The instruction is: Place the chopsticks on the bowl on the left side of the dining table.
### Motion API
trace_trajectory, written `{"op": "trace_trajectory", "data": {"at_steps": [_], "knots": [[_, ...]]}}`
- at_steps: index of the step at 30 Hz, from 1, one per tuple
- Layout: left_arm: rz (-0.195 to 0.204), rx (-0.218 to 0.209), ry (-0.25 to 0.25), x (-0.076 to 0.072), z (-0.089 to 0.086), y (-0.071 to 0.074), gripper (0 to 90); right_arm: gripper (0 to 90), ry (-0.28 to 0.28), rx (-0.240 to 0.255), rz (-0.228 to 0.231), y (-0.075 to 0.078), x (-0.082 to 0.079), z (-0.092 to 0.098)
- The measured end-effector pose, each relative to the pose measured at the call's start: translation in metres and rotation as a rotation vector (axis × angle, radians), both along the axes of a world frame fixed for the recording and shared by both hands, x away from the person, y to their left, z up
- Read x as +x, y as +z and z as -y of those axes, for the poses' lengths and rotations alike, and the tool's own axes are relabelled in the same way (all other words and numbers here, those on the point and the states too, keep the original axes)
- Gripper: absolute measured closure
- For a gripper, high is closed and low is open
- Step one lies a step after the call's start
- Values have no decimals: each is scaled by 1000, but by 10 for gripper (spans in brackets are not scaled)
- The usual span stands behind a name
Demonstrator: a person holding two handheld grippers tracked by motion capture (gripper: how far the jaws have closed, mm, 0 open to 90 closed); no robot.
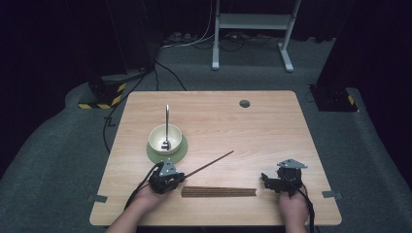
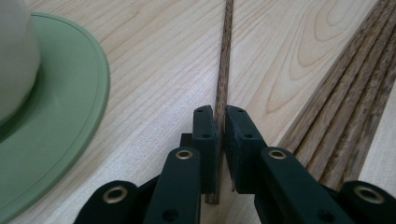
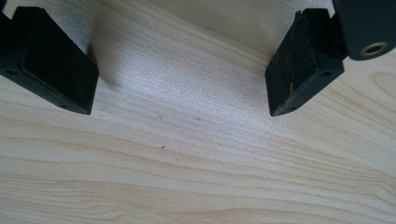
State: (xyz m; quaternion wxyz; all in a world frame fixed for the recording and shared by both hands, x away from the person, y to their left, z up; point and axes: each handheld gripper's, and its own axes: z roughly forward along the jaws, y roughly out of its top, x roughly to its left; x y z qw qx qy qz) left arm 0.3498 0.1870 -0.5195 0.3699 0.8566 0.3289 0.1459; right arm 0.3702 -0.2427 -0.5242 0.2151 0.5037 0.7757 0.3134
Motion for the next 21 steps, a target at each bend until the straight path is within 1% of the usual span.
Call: {"op": "trace_trajectory", "data": {"at_steps": [1,2,3,4,5,7,8,9,13,14,16,17,18,19,20,21], "knots": [[0,-9,5,0,-1,1,833,97,0,0,-1,0,0,0],[0,-9,5,0,-1,1,833,97,0,0,-1,0,0,0],[3,-26,15,1,-3,2,833,97,0,0,-1,0,0,0],[13,-61,23,1,-6,6,836,97,1,0,-1,0,0,0],[13,-61,23,1,-6,6,836,97,1,0,-1,0,0,0],[27,-98,18,0,-12,13,837,97,-2,6,-8,0,0,-1],[27,-98,18,0,-12,13,837,97,-2,6,-8,0,0,-1],[32,-129,28,-2,-15,16,837,97,-1,5,-8,0,0,-1],[52,-152,22,-4,-19,23,838,97,-1,6,-8,0,0,-1],[81,-166,18,-5,-21,28,838,97,-1,6,-8,0,0,-1],[111,-194,23,-9,-22,35,838,97,-1,6,-8,0,0,-1],[111,-194,23,-9,-22,35,838,97,-1,6,-8,0,0,-1],[138,-219,22,-12,-24,41,839,97,-1,6,-8,0,0,-1],[156,-235,21,-13,-25,44,839,97,-1,6,-9,0,-1,-1],[156,-235,21,-13,-25,44,839,97,-1,6,-9,0,-1,-1],[179,-258,34,-16,-28,48,839,97,-1,7,-9,0,-1,-1]]}}
